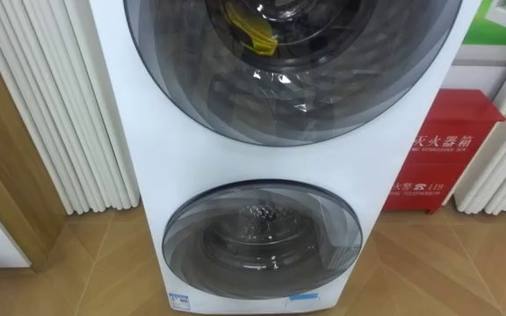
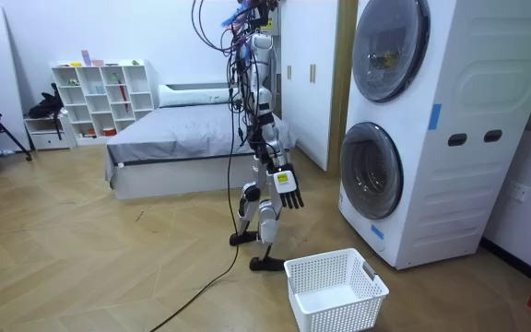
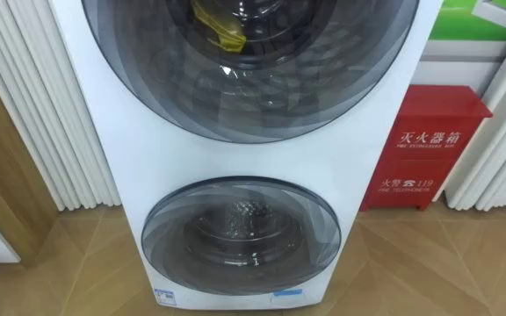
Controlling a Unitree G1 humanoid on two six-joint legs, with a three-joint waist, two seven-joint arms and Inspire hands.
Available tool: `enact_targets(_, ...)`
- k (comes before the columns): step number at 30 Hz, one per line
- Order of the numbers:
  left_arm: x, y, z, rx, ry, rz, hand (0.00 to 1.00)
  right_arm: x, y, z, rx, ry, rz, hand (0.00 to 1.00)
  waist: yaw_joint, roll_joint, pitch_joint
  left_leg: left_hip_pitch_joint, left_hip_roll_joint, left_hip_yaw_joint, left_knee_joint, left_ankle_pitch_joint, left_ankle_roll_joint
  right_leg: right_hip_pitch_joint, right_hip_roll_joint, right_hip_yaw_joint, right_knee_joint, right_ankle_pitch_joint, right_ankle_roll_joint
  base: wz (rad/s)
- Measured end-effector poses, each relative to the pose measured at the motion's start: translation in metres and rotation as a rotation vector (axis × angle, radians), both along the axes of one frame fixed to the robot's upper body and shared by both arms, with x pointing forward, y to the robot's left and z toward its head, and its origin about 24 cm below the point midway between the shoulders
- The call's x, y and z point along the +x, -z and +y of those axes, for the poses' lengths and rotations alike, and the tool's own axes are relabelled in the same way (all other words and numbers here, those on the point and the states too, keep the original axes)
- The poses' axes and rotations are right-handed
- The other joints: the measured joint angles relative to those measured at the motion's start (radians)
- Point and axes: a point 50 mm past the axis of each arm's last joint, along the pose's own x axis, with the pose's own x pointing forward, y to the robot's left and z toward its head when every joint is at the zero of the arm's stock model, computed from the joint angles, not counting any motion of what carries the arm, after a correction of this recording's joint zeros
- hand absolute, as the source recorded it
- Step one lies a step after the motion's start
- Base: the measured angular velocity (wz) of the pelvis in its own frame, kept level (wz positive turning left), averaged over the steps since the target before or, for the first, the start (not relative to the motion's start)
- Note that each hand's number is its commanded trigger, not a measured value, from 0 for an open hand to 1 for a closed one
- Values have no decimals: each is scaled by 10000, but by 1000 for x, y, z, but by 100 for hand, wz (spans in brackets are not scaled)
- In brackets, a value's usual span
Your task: Pick clothes from washing machine
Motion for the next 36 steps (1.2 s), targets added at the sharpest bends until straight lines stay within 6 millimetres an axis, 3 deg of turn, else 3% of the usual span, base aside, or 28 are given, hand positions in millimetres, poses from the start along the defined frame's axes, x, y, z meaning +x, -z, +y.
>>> enact_targets(11,1,1,-2,-89,200,48,0,0,0,0,-40,0,52,0,-7,28,23,94,-1,-3,-11,-1,-1,121,4,-5,-27,-1,1,0)
enact_targets(18,1,1,-3,-178,30,-5,0,9,0,0,-67,-9,49,0,14,10,31,97,-4,-17,-8,0,0,116,-3,-6,-4,-3,3,0)
enact_targets(21,4,0,-2,-313,67,-133,0,21,-1,1,-27,-61,-191,0,25,-62,-11,100,-5,-15,9,-1,0,105,-8,-3,9,-3,3,0)
enact_targets(27,6,-1,3,-585,-14,-271,0,91,-21,-8,-621,239,-2350,0,33,-185,-5,128,-10,-40,10,0,0,12,-7,59,187,-2,-9,-4)
enact_targets(28,7,-1,4,-609,-23,-292,0,107,-29,-10,-771,338,-2985,0,50,-292,46,123,-9,-34,10,0,0,-4,-7,59,191,0,-11,0)
enact_targets(31,3,-2,8,-546,-10,-218,0,151,-54,-16,-1211,373,-4594,0,0,-359,70,109,-14,-31,12,0,0,-14,-4,72,188,1,-12,0)
enact_targets(36,5,-4,14,-499,249,-199,0,205,-106,-29,-2313,32,-6886,0,217,-532,6,88,-15,-43,15,0,0,-54,-3,85,193,7,-19,-2)
